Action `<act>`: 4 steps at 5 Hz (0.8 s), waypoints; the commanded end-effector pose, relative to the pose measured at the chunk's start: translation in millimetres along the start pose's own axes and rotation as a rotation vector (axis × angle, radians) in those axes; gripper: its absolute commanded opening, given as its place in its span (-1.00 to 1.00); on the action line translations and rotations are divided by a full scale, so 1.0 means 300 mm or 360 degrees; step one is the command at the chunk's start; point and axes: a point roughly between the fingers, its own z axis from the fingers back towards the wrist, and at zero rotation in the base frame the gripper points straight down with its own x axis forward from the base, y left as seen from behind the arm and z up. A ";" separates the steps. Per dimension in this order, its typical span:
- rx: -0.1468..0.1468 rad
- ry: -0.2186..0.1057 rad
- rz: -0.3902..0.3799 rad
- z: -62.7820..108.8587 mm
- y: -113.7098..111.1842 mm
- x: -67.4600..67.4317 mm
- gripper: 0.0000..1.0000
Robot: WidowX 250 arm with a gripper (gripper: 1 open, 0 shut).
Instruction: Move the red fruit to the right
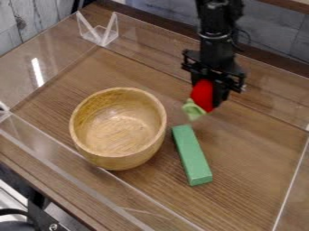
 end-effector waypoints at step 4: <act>0.0037 -0.0062 -0.0080 0.003 0.066 0.039 -1.00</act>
